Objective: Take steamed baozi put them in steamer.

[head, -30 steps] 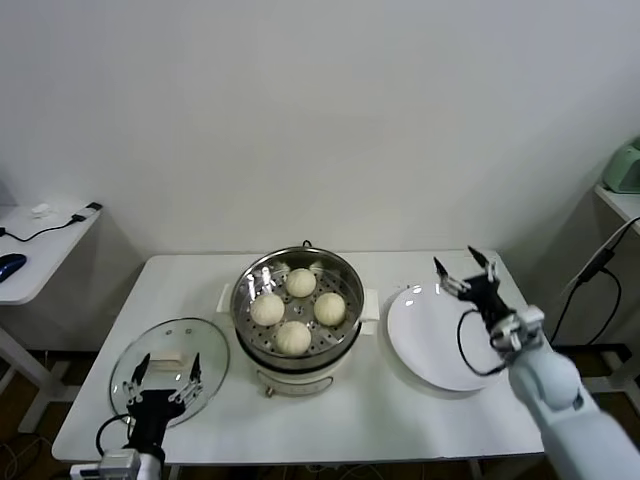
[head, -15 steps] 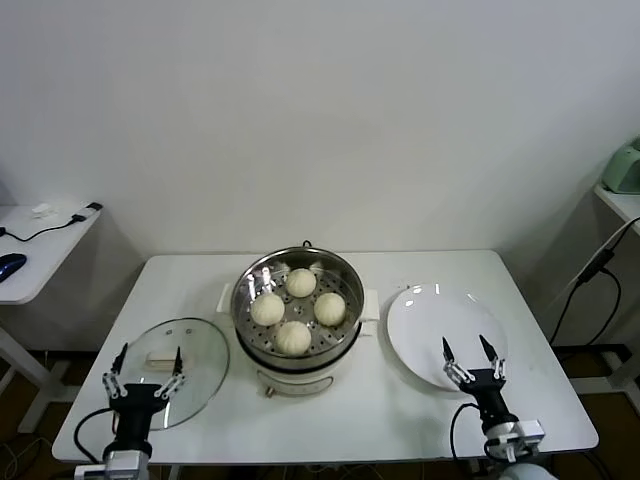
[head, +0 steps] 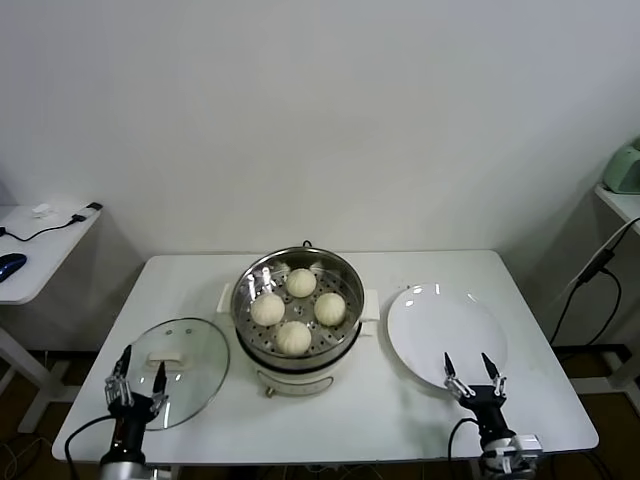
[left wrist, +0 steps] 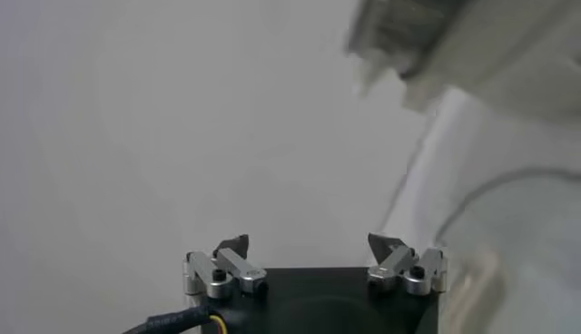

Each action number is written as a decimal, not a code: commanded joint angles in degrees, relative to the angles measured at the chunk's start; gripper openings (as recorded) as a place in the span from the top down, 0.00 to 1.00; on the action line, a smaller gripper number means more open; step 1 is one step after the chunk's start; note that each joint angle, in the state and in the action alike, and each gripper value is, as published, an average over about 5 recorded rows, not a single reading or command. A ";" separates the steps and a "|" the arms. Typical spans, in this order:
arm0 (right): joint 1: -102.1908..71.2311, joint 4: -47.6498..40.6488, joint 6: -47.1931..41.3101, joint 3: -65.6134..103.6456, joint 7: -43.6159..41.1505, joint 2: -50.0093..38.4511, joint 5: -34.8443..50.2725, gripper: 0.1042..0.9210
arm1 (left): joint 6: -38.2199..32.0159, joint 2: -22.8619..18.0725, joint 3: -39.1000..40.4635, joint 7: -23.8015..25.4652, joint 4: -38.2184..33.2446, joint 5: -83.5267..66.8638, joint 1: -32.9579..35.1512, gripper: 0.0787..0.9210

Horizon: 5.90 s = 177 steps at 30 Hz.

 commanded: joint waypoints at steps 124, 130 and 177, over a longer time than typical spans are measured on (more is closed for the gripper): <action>-0.52 1.19 1.23 -2.41 5.48 0.85 -9.61 0.12 | 42.19 -13.14 43.30 33.86 -4.70 37.85 -30.31 0.94; -0.58 0.85 1.75 -1.83 5.55 1.18 -9.83 0.12 | 42.40 -11.95 42.30 33.52 -2.95 38.08 -30.79 0.94; -0.15 2.39 1.24 -3.55 5.55 0.48 -9.64 0.12 | 31.53 0.69 37.24 23.14 -21.60 10.12 -23.31 0.31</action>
